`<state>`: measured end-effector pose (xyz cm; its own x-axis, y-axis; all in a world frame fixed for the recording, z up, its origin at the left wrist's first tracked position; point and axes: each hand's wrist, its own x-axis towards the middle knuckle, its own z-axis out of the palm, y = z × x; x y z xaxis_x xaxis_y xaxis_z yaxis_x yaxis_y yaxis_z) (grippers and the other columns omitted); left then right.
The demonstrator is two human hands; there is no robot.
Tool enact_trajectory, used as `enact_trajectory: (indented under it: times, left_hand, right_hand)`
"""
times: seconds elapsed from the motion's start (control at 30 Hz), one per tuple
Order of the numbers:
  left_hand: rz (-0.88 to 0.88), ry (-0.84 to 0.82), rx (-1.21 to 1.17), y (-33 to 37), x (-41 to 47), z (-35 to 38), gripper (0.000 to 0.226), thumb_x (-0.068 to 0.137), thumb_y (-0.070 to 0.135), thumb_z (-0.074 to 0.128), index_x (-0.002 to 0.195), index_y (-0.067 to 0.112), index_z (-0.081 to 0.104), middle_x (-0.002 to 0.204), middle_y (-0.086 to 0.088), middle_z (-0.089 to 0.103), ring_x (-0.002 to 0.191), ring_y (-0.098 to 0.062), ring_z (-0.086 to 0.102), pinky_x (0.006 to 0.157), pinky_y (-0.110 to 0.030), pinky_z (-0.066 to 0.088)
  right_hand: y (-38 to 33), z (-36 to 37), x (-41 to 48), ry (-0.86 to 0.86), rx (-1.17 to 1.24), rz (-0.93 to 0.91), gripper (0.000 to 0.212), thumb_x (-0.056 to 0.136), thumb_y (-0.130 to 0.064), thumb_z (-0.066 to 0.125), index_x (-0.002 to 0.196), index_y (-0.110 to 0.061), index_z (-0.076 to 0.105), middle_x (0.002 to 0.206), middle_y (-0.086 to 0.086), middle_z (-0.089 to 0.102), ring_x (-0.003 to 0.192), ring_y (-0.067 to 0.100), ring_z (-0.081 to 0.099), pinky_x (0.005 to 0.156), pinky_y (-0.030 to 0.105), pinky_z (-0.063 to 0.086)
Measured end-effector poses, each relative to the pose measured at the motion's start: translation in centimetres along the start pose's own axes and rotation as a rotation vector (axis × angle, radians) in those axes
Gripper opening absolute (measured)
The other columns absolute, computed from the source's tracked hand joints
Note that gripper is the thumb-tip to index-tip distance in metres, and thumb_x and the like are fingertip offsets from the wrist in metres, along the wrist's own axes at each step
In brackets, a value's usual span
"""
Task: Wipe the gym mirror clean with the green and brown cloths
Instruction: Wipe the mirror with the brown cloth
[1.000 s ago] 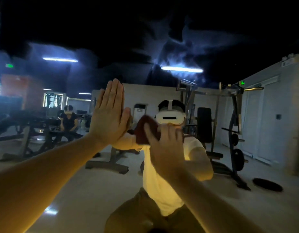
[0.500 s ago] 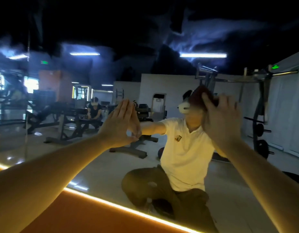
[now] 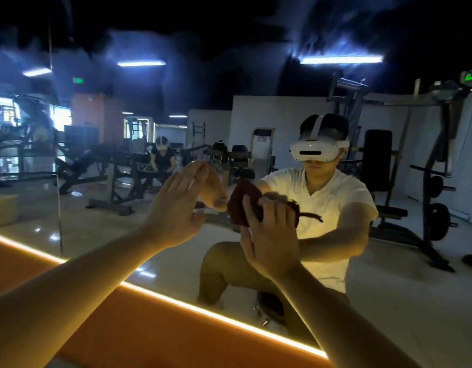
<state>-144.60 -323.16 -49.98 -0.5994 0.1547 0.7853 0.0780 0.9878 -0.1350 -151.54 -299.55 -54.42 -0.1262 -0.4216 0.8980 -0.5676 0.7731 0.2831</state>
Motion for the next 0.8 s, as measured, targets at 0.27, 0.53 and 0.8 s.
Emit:
enact_trajectory:
  times: [0.27, 0.53, 0.8]
  left_hand:
    - [0.039, 0.179, -0.004, -5.4, 3.0, -1.2, 0.086, 0.093, 0.039, 0.06, 0.163, 0.006, 0.021, 0.168, -0.019, 0.022, 0.155, -0.038, 0.022, 0.123, -0.06, 0.024]
    - [0.057, 0.364, 0.011, -7.2, 6.9, 3.0, 0.074, 0.107, 0.047, 0.024, 0.163, 0.001, 0.009, 0.171, -0.022, 0.005, 0.16, -0.034, 0.002, 0.128, -0.056, 0.009]
    - [0.106, 0.449, -0.111, -7.8, 7.4, 3.9, 0.072, 0.106, 0.039, 0.034, 0.163, 0.002, 0.012, 0.171, -0.021, 0.007, 0.16, -0.032, 0.003, 0.129, -0.051, 0.004]
  right_hand:
    - [4.1, -2.6, 0.0, -0.121, -0.213, -0.364, 0.067, 0.077, -0.021, 0.083, 0.139, -0.015, 0.059, 0.123, 0.016, 0.051, 0.111, 0.036, 0.053, 0.094, 0.056, 0.05]
    - [8.9, -6.6, 3.3, 0.297, -0.201, 0.516, 0.047, 0.108, -0.03, 0.041, 0.148, -0.005, 0.044, 0.113, 0.028, 0.054, 0.097, 0.046, 0.053, 0.079, 0.048, 0.045]
    - [-8.3, 5.7, 5.6, 0.282, -0.12, 0.645, 0.061, 0.105, -0.03, 0.048, 0.159, -0.009, 0.029, 0.128, 0.026, 0.05, 0.11, 0.035, 0.051, 0.094, 0.05, 0.044]
